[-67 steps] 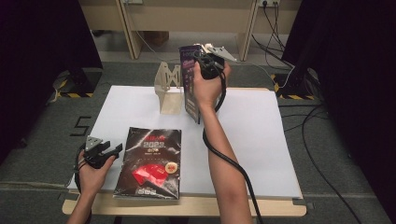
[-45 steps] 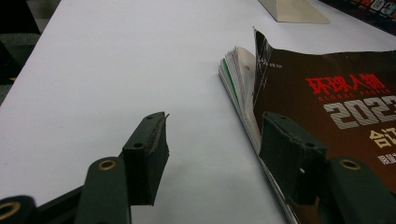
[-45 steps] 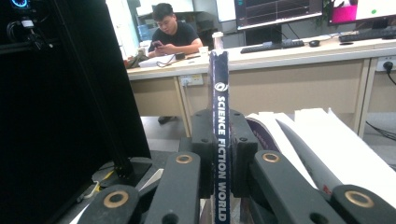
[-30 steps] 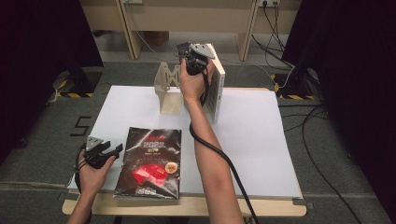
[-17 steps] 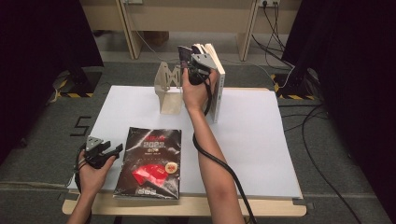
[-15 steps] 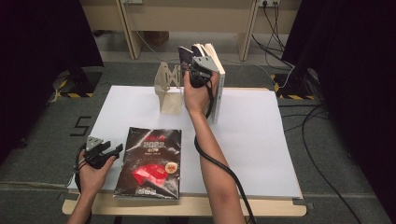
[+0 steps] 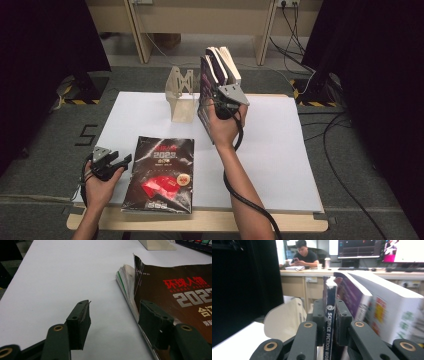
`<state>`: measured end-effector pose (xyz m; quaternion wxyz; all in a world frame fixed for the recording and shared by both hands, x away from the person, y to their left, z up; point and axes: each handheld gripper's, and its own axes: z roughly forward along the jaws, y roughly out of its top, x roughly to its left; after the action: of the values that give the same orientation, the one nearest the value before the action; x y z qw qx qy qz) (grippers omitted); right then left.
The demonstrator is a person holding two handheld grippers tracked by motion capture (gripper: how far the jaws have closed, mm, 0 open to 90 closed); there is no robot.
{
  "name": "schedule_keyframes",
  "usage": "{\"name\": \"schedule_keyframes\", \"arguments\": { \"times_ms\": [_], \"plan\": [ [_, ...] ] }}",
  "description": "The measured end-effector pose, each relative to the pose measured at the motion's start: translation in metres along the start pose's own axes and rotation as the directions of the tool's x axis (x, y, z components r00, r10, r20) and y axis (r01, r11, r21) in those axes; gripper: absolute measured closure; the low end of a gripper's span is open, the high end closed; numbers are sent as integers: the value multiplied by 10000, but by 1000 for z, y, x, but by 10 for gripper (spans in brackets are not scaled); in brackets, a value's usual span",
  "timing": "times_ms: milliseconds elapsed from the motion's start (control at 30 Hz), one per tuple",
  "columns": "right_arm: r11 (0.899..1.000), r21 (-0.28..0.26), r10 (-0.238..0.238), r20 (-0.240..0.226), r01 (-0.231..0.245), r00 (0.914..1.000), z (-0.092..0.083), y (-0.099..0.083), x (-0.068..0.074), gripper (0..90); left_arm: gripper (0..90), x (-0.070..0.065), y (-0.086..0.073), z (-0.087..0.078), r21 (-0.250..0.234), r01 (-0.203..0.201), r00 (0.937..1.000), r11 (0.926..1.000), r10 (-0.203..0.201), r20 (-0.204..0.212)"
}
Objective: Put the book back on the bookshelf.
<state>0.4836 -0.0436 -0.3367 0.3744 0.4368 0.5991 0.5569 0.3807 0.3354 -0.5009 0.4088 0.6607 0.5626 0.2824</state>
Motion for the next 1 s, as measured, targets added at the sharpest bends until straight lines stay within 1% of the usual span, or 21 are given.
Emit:
{"name": "schedule_keyframes", "arguments": {
  "times_ms": [33,100,133,167,200,300,367,433,500,567,633,700,767,833,900,967,1000],
  "plan": [
    [9998,-11,-197,64,197,9998,-3,-2,-1,818,412,0,0,0,3,11,10000,10000,-11,-7],
    [9999,78,-76,19,76,10000,-9,-5,-3,816,413,0,0,0,34,1,10000,10000,-1,-23],
    [9998,74,-179,57,178,9998,-11,-7,-4,815,412,0,0,0,27,-22,10000,10000,22,-17],
    [9999,144,-91,32,90,10000,-13,-8,-6,813,413,0,0,0,20,-30,10000,10000,30,-18],
    [9997,164,-158,33,158,9999,-14,-8,-7,809,412,0,0,0,15,-35,10000,10000,35,-22],
    [9991,381,-157,-34,158,9999,-15,-7,-10,790,413,-1,0,0,16,-34,10000,10000,34,-8],
    [9990,404,-180,-1,180,9998,-16,-5,-11,779,412,-1,0,0,12,-40,10000,10000,40,-15],
    [9989,457,-83,-122,88,9999,-15,-4,-12,762,412,-1,0,0,13,-25,10000,10000,25,-15],
    [9982,581,-174,-97,179,9998,-13,-1,-12,753,412,-1,0,0,10,-26,10000,10000,26,-9],
    [9977,674,-65,-165,76,9998,-10,0,-12,747,412,-1,0,0,17,-45,10000,10000,45,-16],
    [9970,758,-109,-134,119,9998,-7,2,-13,743,412,0,0,0,-33,-28,10000,10000,28,-7],
    [9954,956,6,-156,9,9999,-3,4,-13,742,411,0,0,0,-23,-12,10000,10000,12,10],
    [9946,1036,47,-169,-29,9998,1,4,-14,741,411,0,0,0,-33,20,10000,10000,-20,13],
    [9931,1175,60,-137,-43,9999,5,5,-14,741,411,0,0,0,-40,40,10000,10000,-39,9],
    [9928,1196,93,-123,-77,9999,7,5,-14,741,410,0,0,0,-52,59,10000,10000,-59,12],
    [9923,1239,-68,-2,68,10000,9,5,-14,743,409,0,0,0,-50,56,10000,10000,-56,0],
    [9916,1296,-30,-2,30,10000,10,5,-13,744,408,0,0,0,-44,51,10000,10000,-51,-4]
  ]
}}
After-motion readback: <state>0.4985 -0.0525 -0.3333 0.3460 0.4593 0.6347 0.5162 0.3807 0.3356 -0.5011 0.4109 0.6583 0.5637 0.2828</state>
